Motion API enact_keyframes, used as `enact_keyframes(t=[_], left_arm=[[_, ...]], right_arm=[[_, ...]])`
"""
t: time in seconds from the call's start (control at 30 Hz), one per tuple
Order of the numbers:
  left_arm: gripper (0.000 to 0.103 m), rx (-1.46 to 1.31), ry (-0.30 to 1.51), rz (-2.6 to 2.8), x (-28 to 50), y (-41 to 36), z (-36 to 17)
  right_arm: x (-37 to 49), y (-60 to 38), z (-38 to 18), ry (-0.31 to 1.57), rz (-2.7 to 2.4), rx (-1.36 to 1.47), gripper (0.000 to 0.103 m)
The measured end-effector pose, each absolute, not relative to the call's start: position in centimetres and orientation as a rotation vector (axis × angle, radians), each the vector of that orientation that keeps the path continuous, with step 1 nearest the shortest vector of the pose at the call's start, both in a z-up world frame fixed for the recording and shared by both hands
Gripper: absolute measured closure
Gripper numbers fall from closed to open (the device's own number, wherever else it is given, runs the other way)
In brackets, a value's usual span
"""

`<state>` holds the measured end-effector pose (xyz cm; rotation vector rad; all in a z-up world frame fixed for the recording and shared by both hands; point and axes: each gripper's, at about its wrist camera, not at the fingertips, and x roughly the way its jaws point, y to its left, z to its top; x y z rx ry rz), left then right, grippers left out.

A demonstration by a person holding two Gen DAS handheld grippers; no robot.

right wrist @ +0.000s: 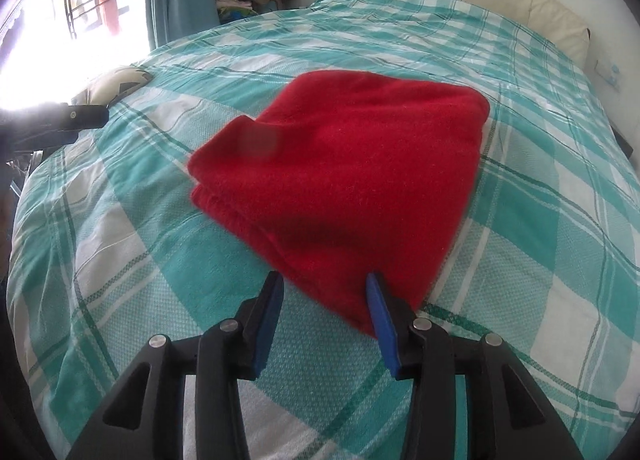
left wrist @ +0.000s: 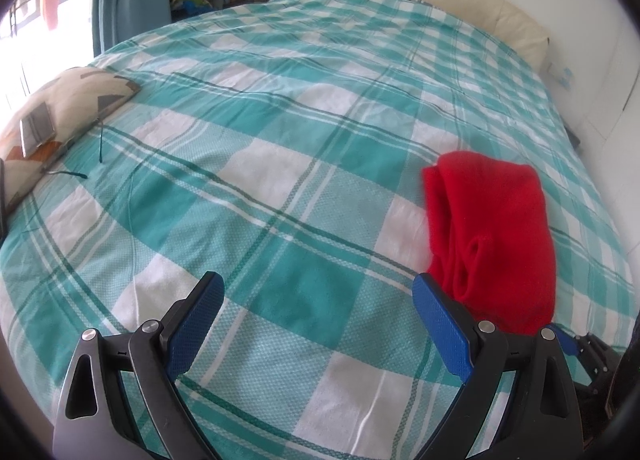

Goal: Fold small clothes

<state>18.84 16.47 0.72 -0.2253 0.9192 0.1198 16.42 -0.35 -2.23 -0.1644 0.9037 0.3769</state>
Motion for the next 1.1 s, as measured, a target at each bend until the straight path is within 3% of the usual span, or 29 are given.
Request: enact_keyframes(t=[0.1, 0.17, 0.33, 1.1], left_arm=[[0.007, -0.214, 0.946, 0.101, 19.2, 15.5, 0.2], [0.007, -0.204, 0.957, 0.09, 19.4, 14.9, -0.1], [0.007, -0.19, 0.969, 0.064, 19.6, 13.6, -0.3], [0.007, -0.179, 0.994, 0.048, 20.1, 12.4, -1.1]], right_arm=[[15.7, -1.3, -1.7, 0.896, 0.377, -0.115, 0.051], [15.1, -2.1, -1.2, 0.881, 0.369, -0.086, 0.039], [14.0, -4.4, -0.4, 0.847, 0.347, -0.005, 0.03], [11.6, -11.1, -1.7, 0.831, 0.236, 0.239, 0.029]])
